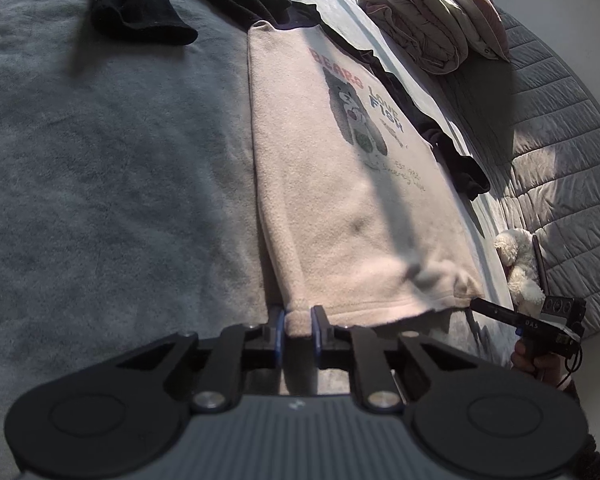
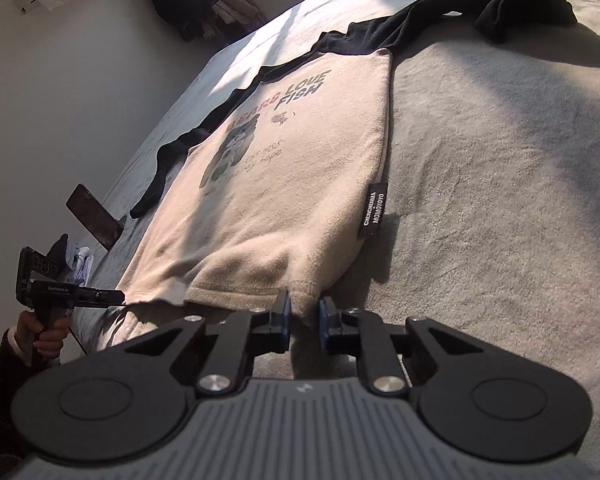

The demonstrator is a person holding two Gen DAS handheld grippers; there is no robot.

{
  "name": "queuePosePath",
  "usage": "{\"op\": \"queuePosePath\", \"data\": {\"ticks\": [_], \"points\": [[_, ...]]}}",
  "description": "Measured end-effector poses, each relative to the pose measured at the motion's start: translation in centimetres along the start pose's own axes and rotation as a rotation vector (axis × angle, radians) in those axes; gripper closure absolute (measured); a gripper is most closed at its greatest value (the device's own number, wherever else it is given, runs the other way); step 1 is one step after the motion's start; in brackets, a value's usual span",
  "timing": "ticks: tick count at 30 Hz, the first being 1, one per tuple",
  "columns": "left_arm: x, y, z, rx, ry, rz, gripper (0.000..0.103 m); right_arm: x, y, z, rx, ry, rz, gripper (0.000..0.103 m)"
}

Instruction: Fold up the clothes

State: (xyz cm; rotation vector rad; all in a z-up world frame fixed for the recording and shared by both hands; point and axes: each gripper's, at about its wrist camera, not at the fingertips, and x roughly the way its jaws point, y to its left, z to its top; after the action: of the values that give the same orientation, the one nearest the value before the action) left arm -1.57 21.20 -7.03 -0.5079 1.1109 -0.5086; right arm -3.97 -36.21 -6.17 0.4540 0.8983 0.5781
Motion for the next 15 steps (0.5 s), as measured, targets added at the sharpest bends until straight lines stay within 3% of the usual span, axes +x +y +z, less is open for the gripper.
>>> {"op": "queuePosePath", "data": {"ticks": [7,9,12,15], "points": [[-2.8,-0.7,-0.1,0.008,-0.067,-0.099,0.096,-3.9,1.3,0.7,-0.016,-0.102,0.033,0.088],[-2.6,-0.7,-0.3,0.023,-0.055,-0.067,0.096,-4.2,1.0,0.8,-0.005,-0.101,-0.001,0.09],[-0.9,-0.7,-0.9,0.051,0.008,0.028,0.096,-3.0,0.5,0.4,-0.008,-0.03,-0.085,0.093],[-0.6,-0.7,-0.8,0.069,0.007,0.035,0.095,-1.1,0.2,-0.4,-0.053,0.062,-0.185,0.097]]}}
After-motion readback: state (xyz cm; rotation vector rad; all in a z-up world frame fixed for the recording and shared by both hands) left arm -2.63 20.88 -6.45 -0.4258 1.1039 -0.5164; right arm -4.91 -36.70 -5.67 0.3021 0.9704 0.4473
